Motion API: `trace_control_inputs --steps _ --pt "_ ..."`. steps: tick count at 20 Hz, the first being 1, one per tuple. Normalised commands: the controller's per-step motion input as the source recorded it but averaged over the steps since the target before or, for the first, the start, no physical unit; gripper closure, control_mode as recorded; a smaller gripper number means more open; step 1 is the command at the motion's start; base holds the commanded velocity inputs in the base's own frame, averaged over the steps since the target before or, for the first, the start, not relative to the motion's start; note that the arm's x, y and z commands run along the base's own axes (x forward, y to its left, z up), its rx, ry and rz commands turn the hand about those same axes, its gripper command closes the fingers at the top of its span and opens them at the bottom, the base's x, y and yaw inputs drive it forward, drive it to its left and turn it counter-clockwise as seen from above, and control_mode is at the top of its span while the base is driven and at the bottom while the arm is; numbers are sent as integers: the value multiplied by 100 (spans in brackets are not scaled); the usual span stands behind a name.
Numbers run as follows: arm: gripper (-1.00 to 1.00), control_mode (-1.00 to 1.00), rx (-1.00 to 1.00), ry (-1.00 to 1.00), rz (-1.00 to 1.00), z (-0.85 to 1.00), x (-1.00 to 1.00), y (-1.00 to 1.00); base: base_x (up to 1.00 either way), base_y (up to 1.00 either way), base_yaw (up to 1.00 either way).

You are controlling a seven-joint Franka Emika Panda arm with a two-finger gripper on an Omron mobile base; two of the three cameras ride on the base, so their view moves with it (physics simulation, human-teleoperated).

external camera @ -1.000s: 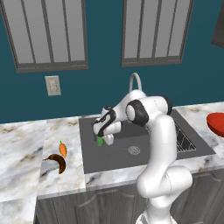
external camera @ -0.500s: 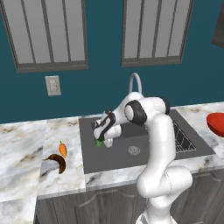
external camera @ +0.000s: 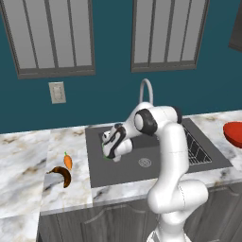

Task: Remove the carrot and banana from the sink. Then move the bowl and cup from the counter to the sink for washing.

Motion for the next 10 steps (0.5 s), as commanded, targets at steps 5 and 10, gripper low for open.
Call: trace_control_inputs --steps 5,10 --pt "100 -100 1 3 0 -12 14 7 0 0 0" --pt "100 -100 0 20 0 -8 3 4 0 0 0"
